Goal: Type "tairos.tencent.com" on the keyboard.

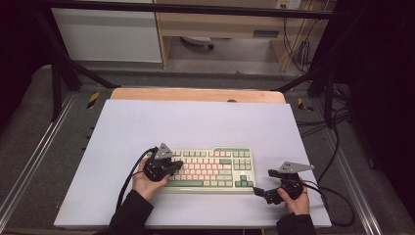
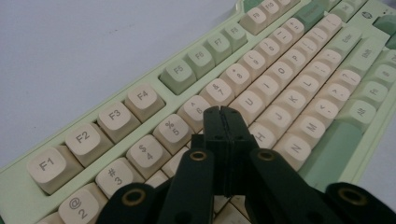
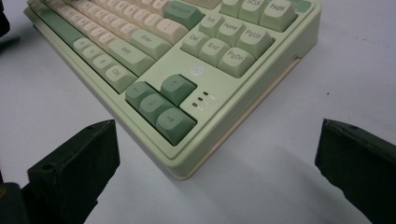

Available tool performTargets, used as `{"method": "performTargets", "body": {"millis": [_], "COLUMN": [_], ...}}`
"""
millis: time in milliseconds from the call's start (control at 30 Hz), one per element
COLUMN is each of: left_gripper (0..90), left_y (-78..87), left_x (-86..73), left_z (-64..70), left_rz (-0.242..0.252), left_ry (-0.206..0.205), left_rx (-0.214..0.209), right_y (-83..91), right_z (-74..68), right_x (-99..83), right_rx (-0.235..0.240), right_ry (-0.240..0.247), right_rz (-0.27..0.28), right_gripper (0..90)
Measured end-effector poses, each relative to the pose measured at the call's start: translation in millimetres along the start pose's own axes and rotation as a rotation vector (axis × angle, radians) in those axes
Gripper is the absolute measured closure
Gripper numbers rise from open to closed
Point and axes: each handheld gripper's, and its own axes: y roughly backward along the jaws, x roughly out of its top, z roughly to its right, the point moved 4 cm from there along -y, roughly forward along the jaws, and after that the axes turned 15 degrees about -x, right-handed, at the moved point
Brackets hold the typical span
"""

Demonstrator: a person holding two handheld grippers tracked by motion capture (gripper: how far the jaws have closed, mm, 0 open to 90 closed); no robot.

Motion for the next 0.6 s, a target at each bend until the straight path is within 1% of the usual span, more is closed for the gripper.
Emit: {"method": "performTargets", "body": {"millis": [233, 333, 600], "left_gripper": [90.0, 90.0, 90.0], "left_y": [-1.9, -3.8, 0.9], "left_x": [-1.3, -2.9, -0.8], "left_z": [-1.2, -1.8, 0.7], "left_rz": [0.001, -0.008, 0.007], "left_ry": [-0.003, -0.004, -0.005], "left_rx": [0.005, 0.008, 0.001], "right_y": [0.0, 0.0, -0.7], "right_z": [0.1, 0.1, 0.4], "right_x": [-0.1, -0.1, -0.2], "right_rx": [0.001, -0.001, -0.001], "right_ry": [0.001, 0.001, 0.007], "right_rz": [-0.002, -0.001, 0.001], "right_gripper": [0.4, 0.4, 0.4]}}
